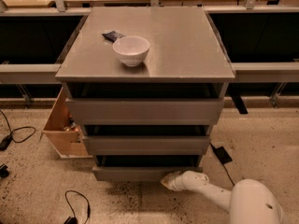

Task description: Close bottom drawer

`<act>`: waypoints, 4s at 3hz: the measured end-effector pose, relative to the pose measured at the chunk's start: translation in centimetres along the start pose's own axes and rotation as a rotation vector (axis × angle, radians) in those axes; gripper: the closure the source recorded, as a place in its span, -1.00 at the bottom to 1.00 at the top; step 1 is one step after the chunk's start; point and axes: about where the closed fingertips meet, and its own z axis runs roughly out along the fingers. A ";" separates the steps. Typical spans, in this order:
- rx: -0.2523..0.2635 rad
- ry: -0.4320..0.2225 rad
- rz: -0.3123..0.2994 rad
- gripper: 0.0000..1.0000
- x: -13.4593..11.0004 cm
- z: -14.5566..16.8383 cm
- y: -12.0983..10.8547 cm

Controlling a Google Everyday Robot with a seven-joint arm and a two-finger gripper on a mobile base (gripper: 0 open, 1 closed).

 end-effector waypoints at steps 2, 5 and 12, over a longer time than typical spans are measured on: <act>0.000 0.000 0.000 -0.77 0.0 0.0 0.0; 0.000 0.000 0.000 -0.62 0.0 0.0 0.0; -0.015 0.457 -0.200 1.00 2.1 -30.3 11.5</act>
Offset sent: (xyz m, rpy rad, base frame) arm 0.0000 0.0000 0.0000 0.0000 0.0000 0.0000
